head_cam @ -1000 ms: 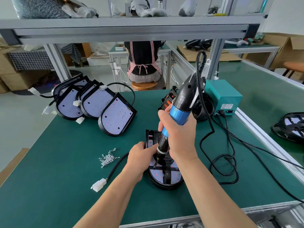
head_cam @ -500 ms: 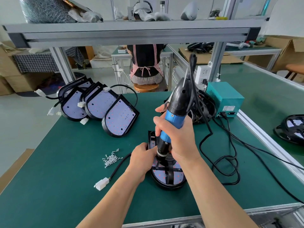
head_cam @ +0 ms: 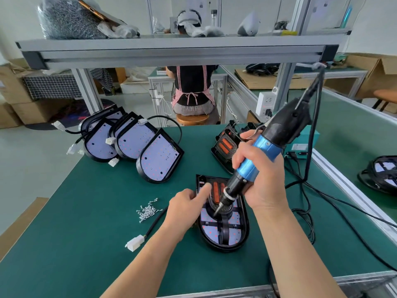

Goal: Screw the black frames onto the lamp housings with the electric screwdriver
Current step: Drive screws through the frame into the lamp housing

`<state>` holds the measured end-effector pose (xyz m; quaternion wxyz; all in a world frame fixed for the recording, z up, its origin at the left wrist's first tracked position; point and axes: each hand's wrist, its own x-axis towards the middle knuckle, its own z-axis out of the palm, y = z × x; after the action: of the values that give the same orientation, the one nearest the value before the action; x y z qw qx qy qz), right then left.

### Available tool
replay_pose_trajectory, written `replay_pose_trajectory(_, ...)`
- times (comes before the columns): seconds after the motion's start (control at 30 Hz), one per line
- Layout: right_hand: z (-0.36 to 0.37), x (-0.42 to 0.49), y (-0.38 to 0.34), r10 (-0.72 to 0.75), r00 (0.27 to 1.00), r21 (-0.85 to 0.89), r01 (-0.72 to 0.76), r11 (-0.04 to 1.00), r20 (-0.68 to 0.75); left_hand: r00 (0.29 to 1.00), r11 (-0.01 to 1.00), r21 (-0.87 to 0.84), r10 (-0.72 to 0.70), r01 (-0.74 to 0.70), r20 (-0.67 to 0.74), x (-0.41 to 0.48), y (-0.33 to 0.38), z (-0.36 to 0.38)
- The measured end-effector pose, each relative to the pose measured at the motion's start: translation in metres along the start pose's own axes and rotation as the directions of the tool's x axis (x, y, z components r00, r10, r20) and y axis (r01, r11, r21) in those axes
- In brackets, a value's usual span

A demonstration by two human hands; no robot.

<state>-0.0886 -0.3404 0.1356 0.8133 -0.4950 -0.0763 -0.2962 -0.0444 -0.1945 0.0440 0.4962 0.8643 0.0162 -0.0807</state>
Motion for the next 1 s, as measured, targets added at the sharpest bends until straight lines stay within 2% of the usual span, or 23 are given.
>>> replay_pose_trajectory(0.1, -0.005, -0.001, 0.002, 0.006, 0.984, 0.006, -0.005, 1.000, -0.177, 0.982, 0.970, 0.239, 0.094, -0.052, -0.164, 0.009, 0.002, -0.028)
replay_pose_trajectory(0.17, -0.009, -0.003, 0.005, 0.024, 0.958, 0.036, -0.014, 0.999, -0.287, 0.954, 0.933, 0.359, 0.130, -0.026, -0.270, 0.019, -0.004, -0.052)
replay_pose_trajectory(0.3, -0.017, -0.007, 0.007, 0.036, 0.921, 0.030, -0.027, 0.999, -0.388, 0.965, 0.809, 0.577, 0.053, 0.110, -0.258, 0.029, -0.016, -0.079)
replay_pose_trajectory(0.4, -0.019, -0.007, 0.007, 0.052, 0.914, 0.040, -0.039, 0.998, -0.403, 0.973, 0.787, 0.598, -0.007, 0.148, -0.231, 0.030, -0.019, -0.081)
replay_pose_trajectory(0.63, -0.018, -0.010, 0.005, 0.040, 0.917, 0.019, -0.036, 0.999, -0.396, 0.977, 0.732, 0.660, -0.036, 0.168, -0.208, 0.032, -0.018, -0.078)
replay_pose_trajectory(0.73, -0.019, -0.012, 0.005, 0.051, 0.911, 0.035, -0.040, 0.999, -0.409, 0.976, 0.724, 0.674, 0.007, 0.144, -0.216, 0.028, -0.020, -0.074)
replay_pose_trajectory(0.8, -0.019, -0.011, 0.005, 0.060, 0.904, 0.049, -0.043, 0.998, -0.423, 0.967, 0.756, 0.648, 0.087, 0.093, -0.240, 0.023, -0.021, -0.073)
replay_pose_trajectory(0.87, -0.018, -0.010, 0.005, 0.068, 0.891, 0.072, -0.040, 0.997, -0.448, 0.956, 0.835, 0.551, 0.167, -0.008, -0.240, 0.017, -0.017, -0.072)
replay_pose_trajectory(0.93, -0.016, -0.006, 0.004, 0.069, 0.876, 0.087, -0.031, 0.996, -0.478, 0.959, 0.944, 0.306, 0.191, -0.122, -0.209, 0.008, -0.007, -0.067)
replay_pose_trajectory(1.0, -0.013, -0.001, 0.001, 0.068, 0.861, 0.100, -0.019, 0.995, -0.504, 0.982, 0.987, -0.048, 0.143, -0.150, -0.125, -0.003, 0.007, -0.060)
